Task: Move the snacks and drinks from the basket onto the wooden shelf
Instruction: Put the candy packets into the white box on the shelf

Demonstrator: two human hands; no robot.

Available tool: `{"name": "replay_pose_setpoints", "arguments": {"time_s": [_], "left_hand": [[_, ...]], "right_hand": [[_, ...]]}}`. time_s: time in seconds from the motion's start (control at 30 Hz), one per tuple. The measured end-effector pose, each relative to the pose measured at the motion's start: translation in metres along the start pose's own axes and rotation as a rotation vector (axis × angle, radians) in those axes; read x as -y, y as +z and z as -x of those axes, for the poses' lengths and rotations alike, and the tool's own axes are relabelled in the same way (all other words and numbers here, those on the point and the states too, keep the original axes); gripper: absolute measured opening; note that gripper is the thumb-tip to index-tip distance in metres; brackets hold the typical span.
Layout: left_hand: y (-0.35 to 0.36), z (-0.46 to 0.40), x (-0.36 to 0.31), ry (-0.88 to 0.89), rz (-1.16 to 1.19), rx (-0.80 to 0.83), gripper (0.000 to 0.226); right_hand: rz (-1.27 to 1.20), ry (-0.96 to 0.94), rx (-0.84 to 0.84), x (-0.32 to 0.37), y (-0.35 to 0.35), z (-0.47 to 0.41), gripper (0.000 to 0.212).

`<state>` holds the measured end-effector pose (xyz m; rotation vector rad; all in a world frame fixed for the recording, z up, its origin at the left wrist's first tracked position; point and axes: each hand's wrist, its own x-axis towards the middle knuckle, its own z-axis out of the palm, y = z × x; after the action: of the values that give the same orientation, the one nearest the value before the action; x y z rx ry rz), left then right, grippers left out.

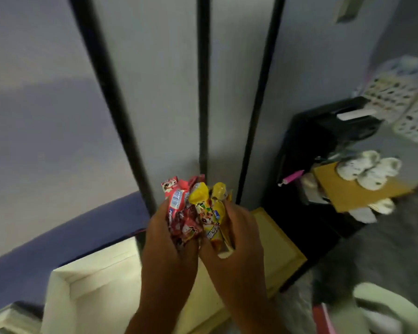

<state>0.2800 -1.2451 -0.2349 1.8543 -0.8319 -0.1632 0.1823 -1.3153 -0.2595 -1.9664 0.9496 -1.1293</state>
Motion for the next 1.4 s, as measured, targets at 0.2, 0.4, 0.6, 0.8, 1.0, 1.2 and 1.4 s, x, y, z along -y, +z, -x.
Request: {"name": "replay_pose_setpoints", "arguments": {"time_s": [0.2,0.4,0.6,0.8,1.0,1.2,1.4], "left_hand": [[0.18,0.069,-0.098,0.113,0.142,0.381,0.07],[0.373,0.158,-0.169,0.246,0.228,0.671,0.056],[0.523,0.213,-0.155,0.267,0.135,0.849,0.066],[0.635,0.239,-0.059,0.264,-0.061,0.983,0.072],[0.694,0.278,0.054,0.227,-0.312,1.089,0.076],[0.721,0.283,0.099,0.167,-0.404,1.225,0.097],[0.705,0.255,0.069,0.366,-0.425,1.105,0.067]], "right_hand": [[0.068,0.109,-0.263,-0.111,-0.204,0.006,0.075],[0.172,0.289,-0.397,-0.242,-0.38,0.038,0.072],[0.278,0.419,-0.4,-0.369,-0.47,0.067,0.074],[0.358,0.622,-0.34,-0.504,-0.463,0.111,0.08],[0.399,0.834,-0.219,-0.613,-0.412,0.156,0.082],[0.435,0.896,-0.102,-0.659,-0.386,0.173,0.078],[0.627,0.84,0.015,-0.631,-0.399,0.144,0.075]]}}
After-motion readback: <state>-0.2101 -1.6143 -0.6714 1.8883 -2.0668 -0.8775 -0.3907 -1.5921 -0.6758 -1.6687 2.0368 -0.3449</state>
